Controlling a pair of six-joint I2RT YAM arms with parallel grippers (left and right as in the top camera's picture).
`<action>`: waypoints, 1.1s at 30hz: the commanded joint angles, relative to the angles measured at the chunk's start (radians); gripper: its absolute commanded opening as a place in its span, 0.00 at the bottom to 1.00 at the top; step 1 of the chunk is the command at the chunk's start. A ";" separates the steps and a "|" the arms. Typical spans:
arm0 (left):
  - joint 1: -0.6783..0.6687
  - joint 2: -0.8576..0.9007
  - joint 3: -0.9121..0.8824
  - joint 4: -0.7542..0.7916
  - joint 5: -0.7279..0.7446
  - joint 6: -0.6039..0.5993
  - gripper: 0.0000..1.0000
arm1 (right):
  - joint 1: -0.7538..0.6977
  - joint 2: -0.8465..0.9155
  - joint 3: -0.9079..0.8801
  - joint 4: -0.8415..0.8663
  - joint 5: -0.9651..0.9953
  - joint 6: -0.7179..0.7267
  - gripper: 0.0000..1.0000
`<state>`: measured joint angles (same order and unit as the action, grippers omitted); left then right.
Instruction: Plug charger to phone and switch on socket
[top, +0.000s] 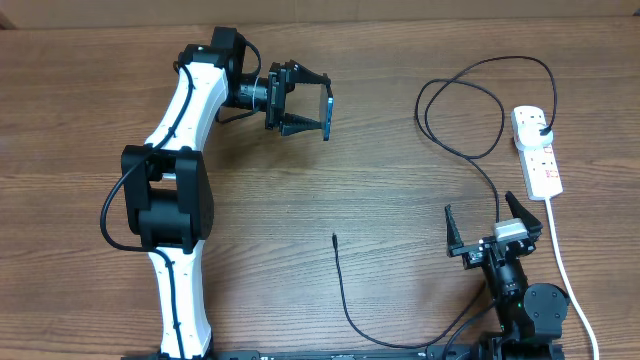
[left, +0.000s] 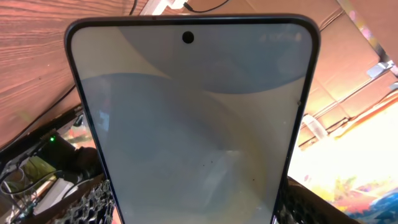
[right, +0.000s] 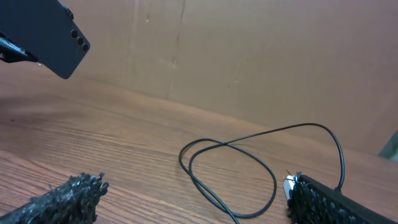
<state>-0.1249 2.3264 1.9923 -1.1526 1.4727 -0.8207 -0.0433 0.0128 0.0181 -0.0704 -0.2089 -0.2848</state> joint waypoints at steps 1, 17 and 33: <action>-0.006 0.005 0.033 -0.003 0.066 -0.026 0.04 | 0.005 -0.010 -0.010 0.005 0.010 0.001 1.00; -0.006 0.005 0.033 -0.002 0.069 -0.036 0.04 | 0.005 -0.010 -0.010 0.005 0.010 0.001 1.00; -0.006 0.005 0.033 -0.002 0.065 -0.031 0.04 | 0.005 -0.010 -0.010 0.005 0.010 0.001 1.00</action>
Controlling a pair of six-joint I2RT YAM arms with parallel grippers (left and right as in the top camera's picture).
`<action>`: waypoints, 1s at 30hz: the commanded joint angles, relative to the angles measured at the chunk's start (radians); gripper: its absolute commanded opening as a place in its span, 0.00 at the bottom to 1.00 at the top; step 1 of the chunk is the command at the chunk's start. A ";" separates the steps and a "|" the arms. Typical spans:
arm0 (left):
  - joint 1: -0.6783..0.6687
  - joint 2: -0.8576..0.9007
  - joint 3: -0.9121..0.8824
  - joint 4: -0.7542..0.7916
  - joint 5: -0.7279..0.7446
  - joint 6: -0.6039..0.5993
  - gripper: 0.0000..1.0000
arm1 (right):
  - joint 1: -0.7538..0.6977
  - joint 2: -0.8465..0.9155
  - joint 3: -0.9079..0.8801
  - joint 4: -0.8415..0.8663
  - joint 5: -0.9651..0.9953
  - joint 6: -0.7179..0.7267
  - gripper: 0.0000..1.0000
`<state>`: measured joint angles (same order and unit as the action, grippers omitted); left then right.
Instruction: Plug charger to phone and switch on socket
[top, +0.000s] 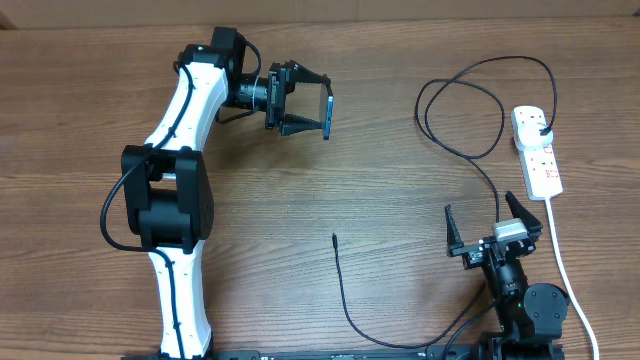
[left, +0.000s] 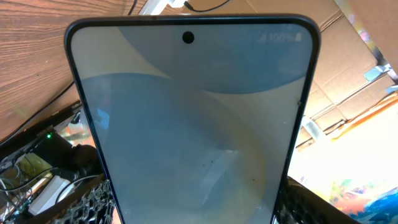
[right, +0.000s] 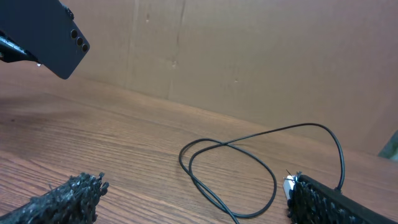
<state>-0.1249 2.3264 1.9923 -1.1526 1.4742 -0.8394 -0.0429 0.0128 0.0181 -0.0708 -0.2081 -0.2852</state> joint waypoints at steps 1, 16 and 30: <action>-0.006 0.005 0.033 -0.002 0.063 -0.013 0.05 | 0.005 -0.010 -0.010 0.005 0.009 0.001 1.00; -0.006 0.005 0.033 -0.002 0.063 -0.001 0.04 | 0.005 -0.010 -0.010 0.005 0.009 0.001 1.00; -0.007 0.005 0.033 -0.003 0.024 0.089 0.04 | 0.005 -0.010 -0.010 0.005 0.009 0.001 1.00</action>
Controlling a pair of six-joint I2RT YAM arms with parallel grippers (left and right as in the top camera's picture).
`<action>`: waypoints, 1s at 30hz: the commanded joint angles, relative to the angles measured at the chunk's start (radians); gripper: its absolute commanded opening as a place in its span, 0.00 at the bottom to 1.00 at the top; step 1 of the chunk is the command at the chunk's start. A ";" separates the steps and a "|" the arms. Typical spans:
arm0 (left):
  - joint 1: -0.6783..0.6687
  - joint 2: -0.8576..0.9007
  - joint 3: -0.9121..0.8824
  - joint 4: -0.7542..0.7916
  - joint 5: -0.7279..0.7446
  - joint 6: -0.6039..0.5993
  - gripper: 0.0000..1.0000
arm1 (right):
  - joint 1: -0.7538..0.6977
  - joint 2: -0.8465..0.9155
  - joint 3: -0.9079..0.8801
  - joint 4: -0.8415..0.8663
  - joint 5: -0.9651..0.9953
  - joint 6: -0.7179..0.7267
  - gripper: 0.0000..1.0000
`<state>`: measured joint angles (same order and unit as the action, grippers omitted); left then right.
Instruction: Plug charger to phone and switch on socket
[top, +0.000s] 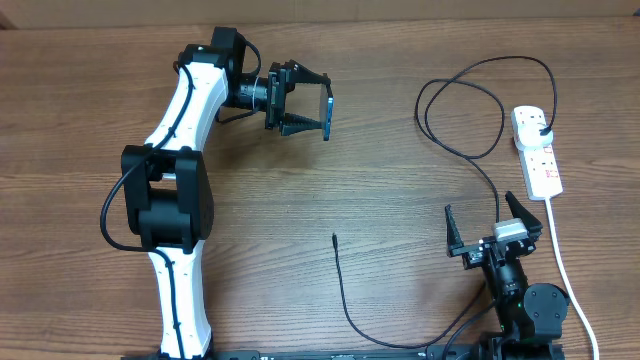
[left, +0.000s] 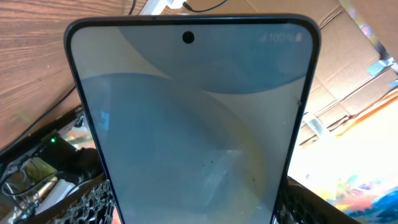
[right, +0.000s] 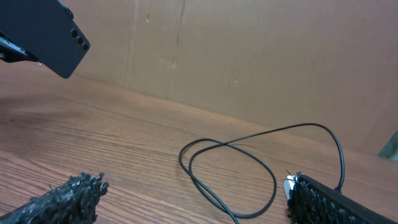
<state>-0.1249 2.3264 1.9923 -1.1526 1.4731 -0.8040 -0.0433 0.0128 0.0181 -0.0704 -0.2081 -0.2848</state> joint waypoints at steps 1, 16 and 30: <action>-0.007 0.005 0.033 -0.002 0.015 0.065 0.04 | 0.005 -0.010 -0.010 0.005 0.009 0.001 1.00; -0.007 0.005 0.033 -0.001 -0.026 0.251 0.04 | 0.005 -0.010 -0.010 0.005 0.009 0.001 1.00; -0.007 0.005 0.033 0.009 -0.179 0.251 0.04 | 0.005 -0.010 -0.010 0.013 -0.018 0.001 1.00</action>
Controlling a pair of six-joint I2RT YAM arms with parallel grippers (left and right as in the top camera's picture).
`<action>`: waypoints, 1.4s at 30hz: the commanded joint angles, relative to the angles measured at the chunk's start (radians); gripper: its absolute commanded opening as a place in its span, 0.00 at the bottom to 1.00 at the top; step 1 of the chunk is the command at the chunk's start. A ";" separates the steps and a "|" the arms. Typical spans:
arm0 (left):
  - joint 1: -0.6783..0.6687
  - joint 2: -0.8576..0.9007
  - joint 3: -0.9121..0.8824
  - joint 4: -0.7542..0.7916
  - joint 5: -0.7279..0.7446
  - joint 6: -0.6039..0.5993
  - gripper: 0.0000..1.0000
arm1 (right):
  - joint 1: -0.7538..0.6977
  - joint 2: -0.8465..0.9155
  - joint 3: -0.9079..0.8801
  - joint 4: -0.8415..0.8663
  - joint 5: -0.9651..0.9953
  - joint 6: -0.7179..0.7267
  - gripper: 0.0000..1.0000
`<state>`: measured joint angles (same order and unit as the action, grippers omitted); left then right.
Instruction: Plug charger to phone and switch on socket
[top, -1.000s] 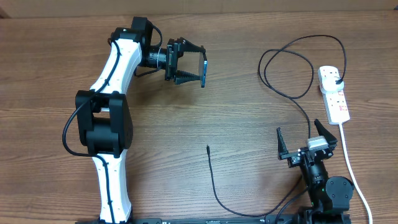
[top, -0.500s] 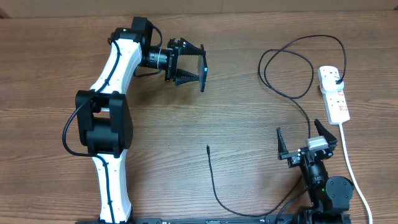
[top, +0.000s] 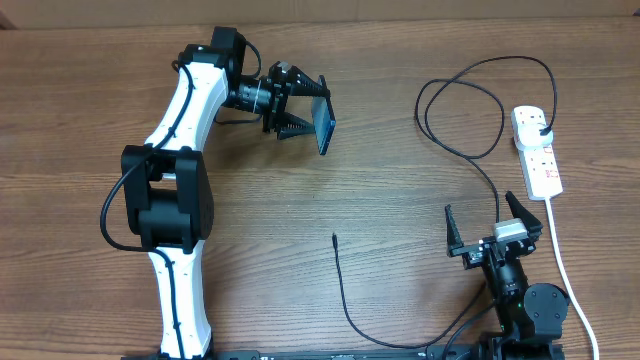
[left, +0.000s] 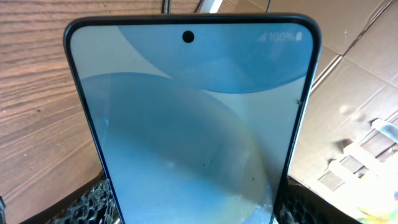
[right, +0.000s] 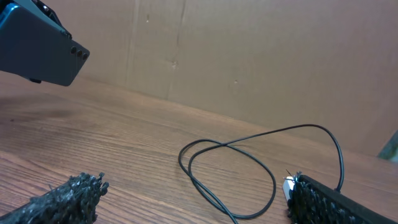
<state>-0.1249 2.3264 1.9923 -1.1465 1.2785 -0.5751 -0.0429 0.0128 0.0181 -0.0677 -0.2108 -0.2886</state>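
My left gripper (top: 300, 108) is shut on a dark blue phone (top: 325, 123), held above the table at the upper middle. In the left wrist view the phone's lit screen (left: 193, 118) fills the frame between my fingers. A black charger cable (top: 345, 290) lies on the table, its free plug tip (top: 333, 238) pointing up the table. The cable loops (top: 460, 110) to a white socket strip (top: 537, 150) at the right edge. My right gripper (top: 492, 228) stands open near the bottom right, nothing between its fingers. The phone's back (right: 43, 56) shows in the right wrist view.
The socket strip's white lead (top: 565, 270) runs down the right edge of the table. Brown cardboard (right: 249, 62) stands behind the table's far edge. Wooden tabletop (top: 420, 210) lies between the phone and the cable tip.
The left gripper has turned the phone, so that its screen now tilts and faces more upward in the overhead view. The right arm and cable have not moved.
At all three earlier moments the left gripper held the phone edge-on above the upper middle of the table, with the right gripper open at the bottom right. Now the phone is rotated in the same grasp.
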 joint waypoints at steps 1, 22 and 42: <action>-0.007 0.005 0.033 0.003 0.016 0.023 0.04 | 0.005 -0.010 -0.010 0.013 -0.026 0.005 1.00; -0.007 0.005 0.033 0.034 0.019 0.030 0.04 | 0.003 0.030 0.109 0.030 -0.047 0.136 1.00; -0.008 0.005 0.033 0.066 -0.012 -0.004 0.04 | 0.003 0.573 0.506 -0.055 -0.193 0.278 1.00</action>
<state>-0.1249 2.3264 1.9923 -1.0920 1.2514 -0.5701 -0.0433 0.5194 0.4606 -0.1204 -0.3340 -0.0803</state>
